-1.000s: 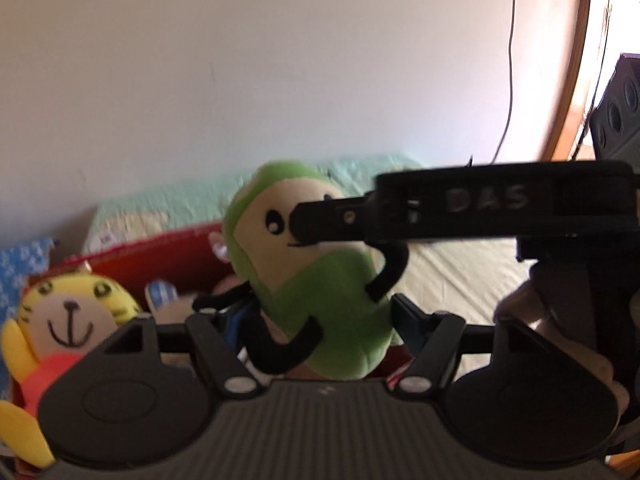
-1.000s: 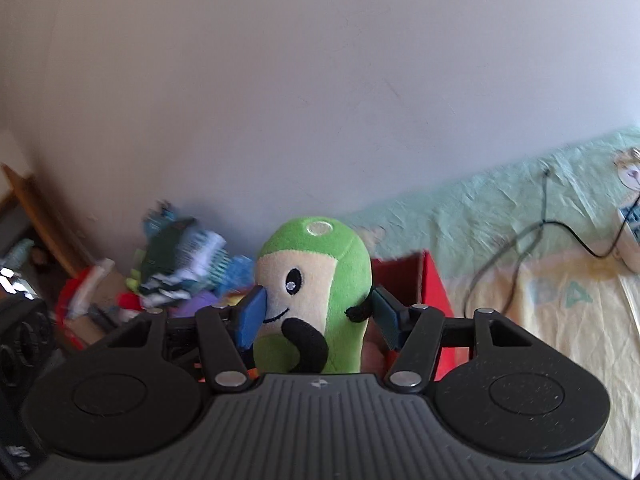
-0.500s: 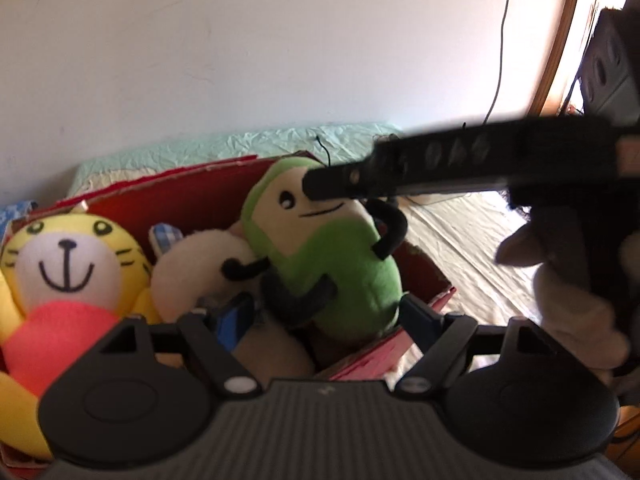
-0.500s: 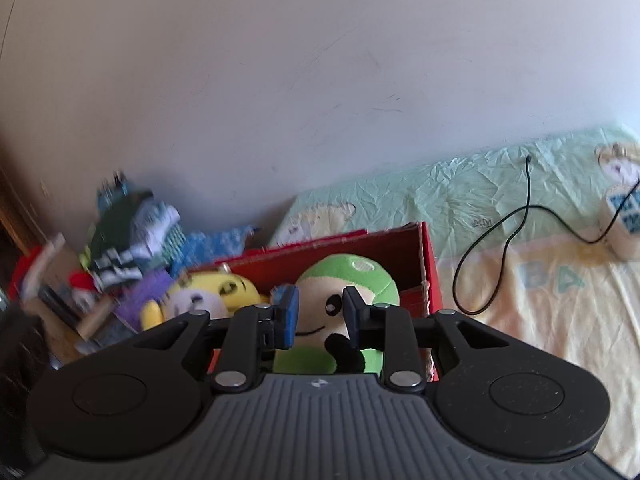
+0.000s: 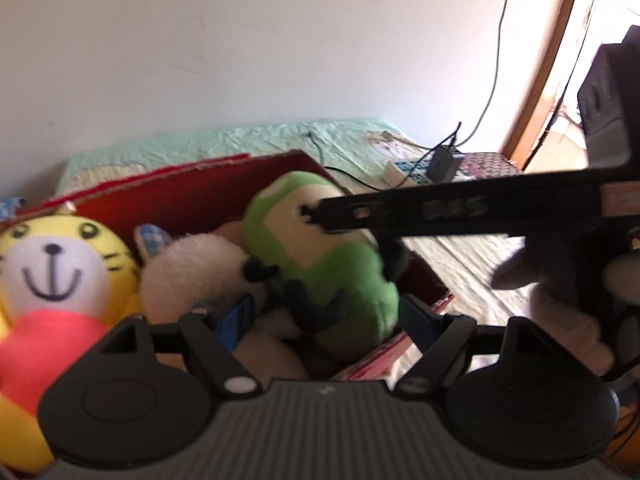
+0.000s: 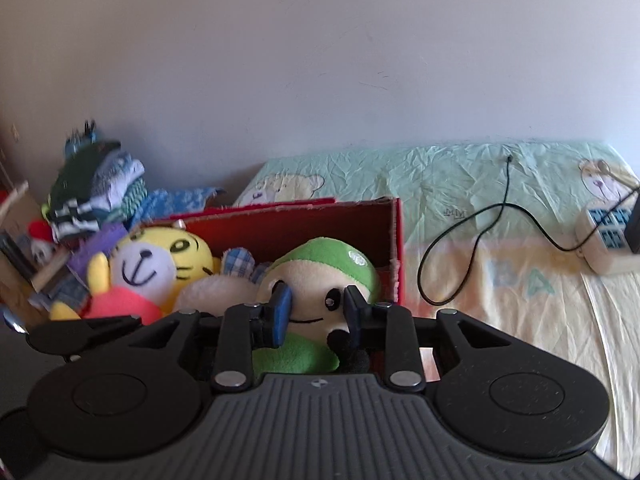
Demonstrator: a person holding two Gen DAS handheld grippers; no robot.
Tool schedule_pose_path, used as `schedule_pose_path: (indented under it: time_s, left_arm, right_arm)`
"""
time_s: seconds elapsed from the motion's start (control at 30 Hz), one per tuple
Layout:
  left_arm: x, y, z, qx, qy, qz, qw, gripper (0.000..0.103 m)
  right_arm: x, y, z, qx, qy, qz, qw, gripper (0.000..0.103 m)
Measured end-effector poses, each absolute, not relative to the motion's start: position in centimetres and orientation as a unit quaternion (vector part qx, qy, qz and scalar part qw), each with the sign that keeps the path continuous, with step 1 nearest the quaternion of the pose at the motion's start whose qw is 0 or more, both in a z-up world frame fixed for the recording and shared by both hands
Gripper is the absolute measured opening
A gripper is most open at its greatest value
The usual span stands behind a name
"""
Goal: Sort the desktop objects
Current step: 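Lower the green plush into the box and open the right gripper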
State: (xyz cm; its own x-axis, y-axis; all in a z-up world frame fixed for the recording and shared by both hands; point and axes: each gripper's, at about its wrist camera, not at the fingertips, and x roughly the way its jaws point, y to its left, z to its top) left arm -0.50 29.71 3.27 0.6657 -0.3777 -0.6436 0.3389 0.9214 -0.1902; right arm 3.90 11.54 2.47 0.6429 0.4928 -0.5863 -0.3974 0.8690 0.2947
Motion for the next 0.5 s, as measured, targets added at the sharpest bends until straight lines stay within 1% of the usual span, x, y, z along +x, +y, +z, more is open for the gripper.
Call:
schedule_pose_path:
  time_s: [0.03, 0.07, 0.1, 0.17, 0.2, 0.27, 0.33, 0.4, 0.47, 0.5]
  left_arm:
    - [-0.7, 29.8, 3.7, -0.023, 0.356, -0.186, 0.915, 0.086]
    - [-0.9, 30.0, 4.0, -0.021, 0.352, -0.174, 0.92, 0.094]
    - [-1.3, 30.2, 4.3, -0.023, 0.344, -0.162, 0.925, 0.1]
    - [-2.1, 30.8, 4.9, -0.035, 0.329, -0.142, 0.933, 0.101]
    - [-2.8, 31.2, 5.4, -0.042, 0.322, -0.134, 0.936, 0.101]
    - [-3.6, 31.5, 5.9, -0.049, 0.308, -0.111, 0.944, 0.101]
    - [-4.0, 31.6, 6.3, -0.053, 0.307, -0.082, 0.947, 0.101]
    - [-4.4, 31.7, 6.6, -0.06, 0.311, -0.054, 0.947, 0.101]
    - [-4.7, 31.6, 7.0, -0.064, 0.326, -0.026, 0.943, 0.102]
    - [-4.7, 31.4, 7.1, -0.064, 0.338, -0.008, 0.939, 0.102]
  right_arm:
    - [3.5, 11.4, 2.7, 0.085, 0.343, 0.247, 0.902, 0.036]
    - [3.1, 11.0, 2.9, 0.1, 0.342, 0.245, 0.902, 0.036]
    - [2.7, 10.7, 3.1, 0.109, 0.341, 0.24, 0.902, 0.036]
    - [1.8, 10.4, 3.5, 0.111, 0.337, 0.231, 0.906, 0.036]
    - [1.3, 10.4, 3.7, 0.108, 0.333, 0.228, 0.909, 0.039]
    - [0.4, 10.6, 4.1, 0.091, 0.327, 0.217, 0.915, 0.046]
    - [-0.4, 10.6, 4.4, 0.074, 0.324, 0.207, 0.92, 0.059]
    - [-1.2, 10.5, 4.7, 0.069, 0.319, 0.205, 0.923, 0.062]
    - [-1.8, 10.3, 4.9, 0.067, 0.315, 0.209, 0.924, 0.062]
    - [-2.0, 10.3, 5.0, 0.065, 0.315, 0.204, 0.925, 0.065]
